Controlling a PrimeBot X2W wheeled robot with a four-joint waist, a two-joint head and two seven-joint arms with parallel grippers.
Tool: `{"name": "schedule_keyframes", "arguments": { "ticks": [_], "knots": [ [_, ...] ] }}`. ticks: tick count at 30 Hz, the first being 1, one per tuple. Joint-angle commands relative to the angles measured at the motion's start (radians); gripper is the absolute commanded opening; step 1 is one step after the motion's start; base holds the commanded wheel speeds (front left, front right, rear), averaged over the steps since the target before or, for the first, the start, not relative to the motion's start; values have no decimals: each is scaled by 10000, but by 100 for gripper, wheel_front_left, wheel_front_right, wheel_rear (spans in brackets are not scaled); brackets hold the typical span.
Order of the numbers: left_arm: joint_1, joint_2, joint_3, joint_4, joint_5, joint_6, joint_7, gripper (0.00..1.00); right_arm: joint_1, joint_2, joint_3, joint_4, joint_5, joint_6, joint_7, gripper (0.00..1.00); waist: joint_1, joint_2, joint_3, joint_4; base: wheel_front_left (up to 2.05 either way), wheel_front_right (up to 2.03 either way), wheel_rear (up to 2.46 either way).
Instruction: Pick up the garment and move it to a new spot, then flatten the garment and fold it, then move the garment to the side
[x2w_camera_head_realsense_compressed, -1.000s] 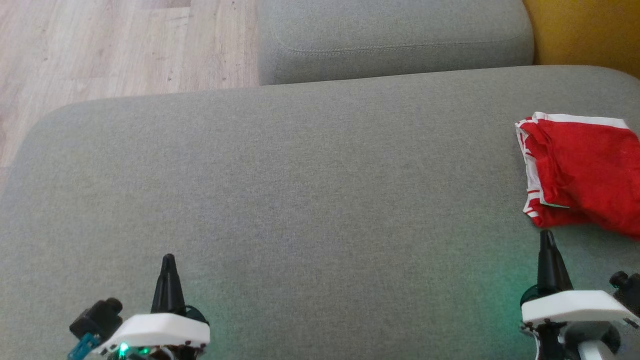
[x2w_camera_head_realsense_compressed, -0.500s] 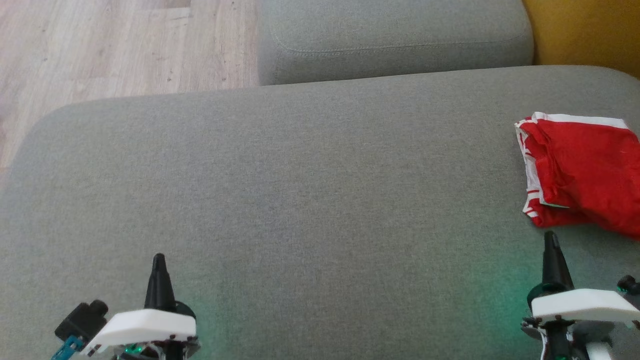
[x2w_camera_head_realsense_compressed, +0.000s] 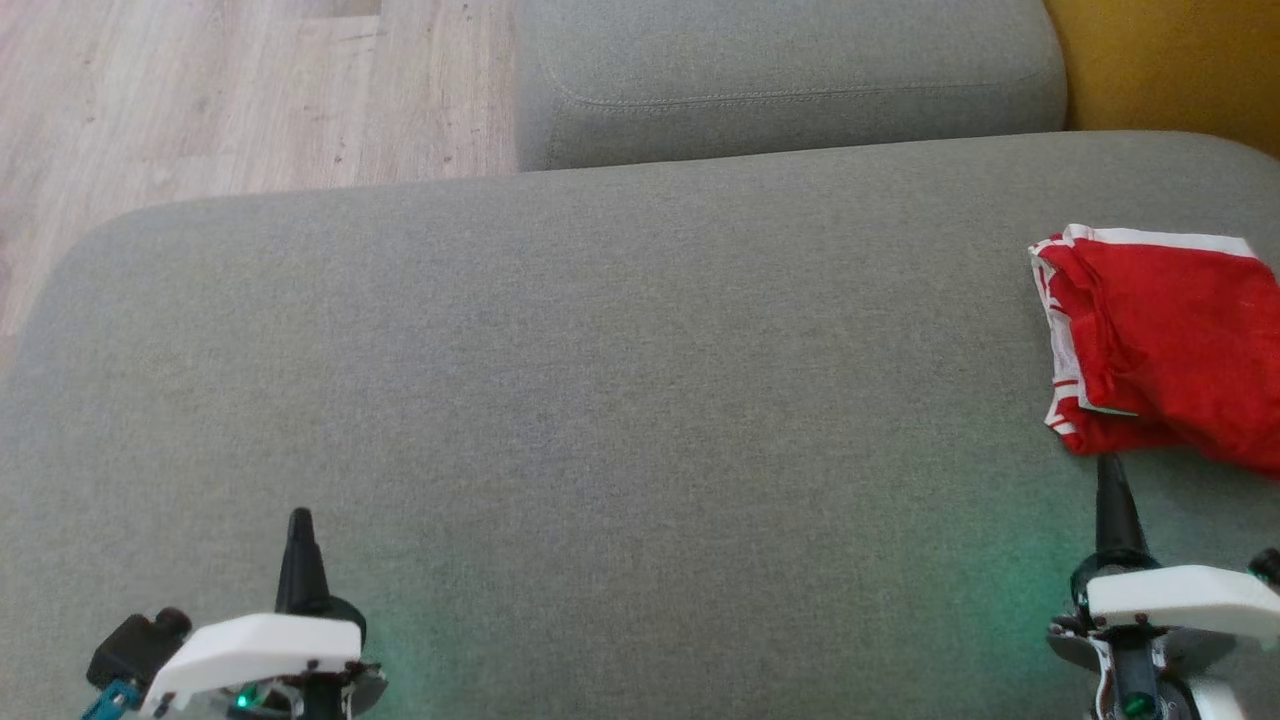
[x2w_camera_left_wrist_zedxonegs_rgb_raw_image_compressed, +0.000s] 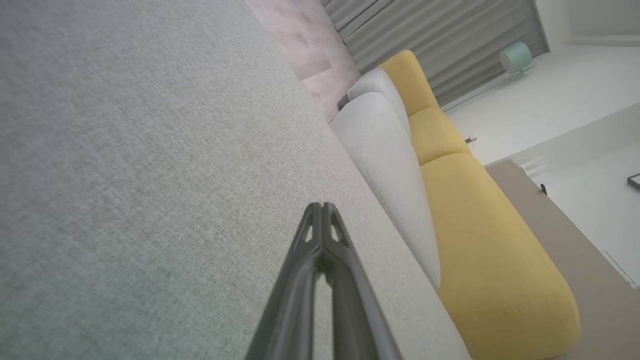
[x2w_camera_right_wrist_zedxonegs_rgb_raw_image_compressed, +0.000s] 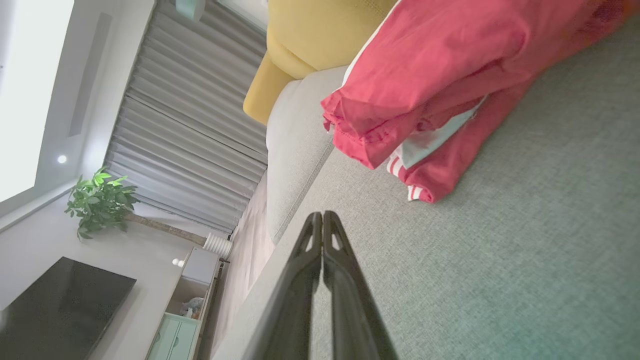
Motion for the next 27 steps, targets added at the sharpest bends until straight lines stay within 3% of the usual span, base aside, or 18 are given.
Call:
{"name": "schedule_keyframes", "arguments": {
  "ticks": [1, 27],
  "knots": [
    [-563, 32, 366, -385, -282, -91, 53, 0, -532, -55, 65, -377, 327, -5, 76, 0, 0, 0, -1, 0, 0, 0, 0],
    [-698, 37, 1079, -558, -2994, -362, 824, 0, -766, -68, -113, -502, 3281, -6, 824, 0, 0, 0, -13, -8, 0, 0, 0]
  ]
}}
